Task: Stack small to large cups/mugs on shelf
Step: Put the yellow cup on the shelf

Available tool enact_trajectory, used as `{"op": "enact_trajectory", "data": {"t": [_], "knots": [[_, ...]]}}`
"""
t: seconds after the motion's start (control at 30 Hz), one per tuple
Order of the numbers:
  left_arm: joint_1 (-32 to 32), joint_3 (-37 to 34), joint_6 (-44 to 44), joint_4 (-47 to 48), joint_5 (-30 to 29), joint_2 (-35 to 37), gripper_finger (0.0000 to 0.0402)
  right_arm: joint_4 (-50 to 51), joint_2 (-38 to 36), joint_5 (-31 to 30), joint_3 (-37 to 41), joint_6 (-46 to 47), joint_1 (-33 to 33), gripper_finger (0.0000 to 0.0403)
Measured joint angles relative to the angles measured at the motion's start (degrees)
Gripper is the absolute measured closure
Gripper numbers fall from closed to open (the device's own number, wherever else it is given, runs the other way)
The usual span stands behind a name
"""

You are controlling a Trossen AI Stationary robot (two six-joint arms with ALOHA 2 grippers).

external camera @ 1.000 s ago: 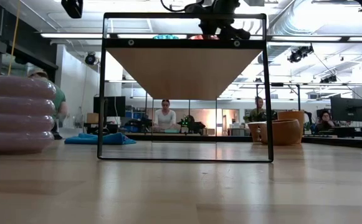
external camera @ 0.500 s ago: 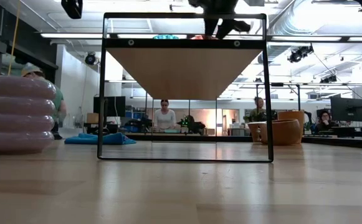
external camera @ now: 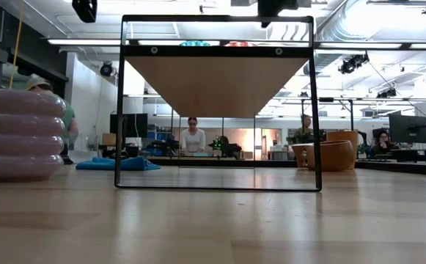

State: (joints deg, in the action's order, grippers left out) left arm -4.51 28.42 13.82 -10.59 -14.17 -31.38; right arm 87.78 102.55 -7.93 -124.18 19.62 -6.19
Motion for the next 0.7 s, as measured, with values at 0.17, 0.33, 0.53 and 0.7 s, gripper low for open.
{"op": "enact_trajectory", "data": {"t": [0.17, 0.33, 0.53, 0.7], "knots": [[0.0, 0.0, 0.0, 0.04, -0.33, 0.02, 0.0241, -4.88, -10.15, -5.14, 14.67, 2.2, 8.36, 0.03], [0.0, 0.0, 0.09, 0.04, -0.35, 0.02, 0.0241, -18.04, -27.4, -9.63, 35.12, 11.71, 16.07, 0.03], [0.0, 0.0, 0.09, 0.04, -0.35, 0.02, 0.0241, -41.64, -47.65, -11.06, 58.49, 16.96, 21.38, 0.03], [0.0, 0.0, 0.13, 0.04, -0.35, 0.02, 0.0241, -66.38, -58.26, -12.21, 74.09, 7.46, 21.51, 0.03]]}}
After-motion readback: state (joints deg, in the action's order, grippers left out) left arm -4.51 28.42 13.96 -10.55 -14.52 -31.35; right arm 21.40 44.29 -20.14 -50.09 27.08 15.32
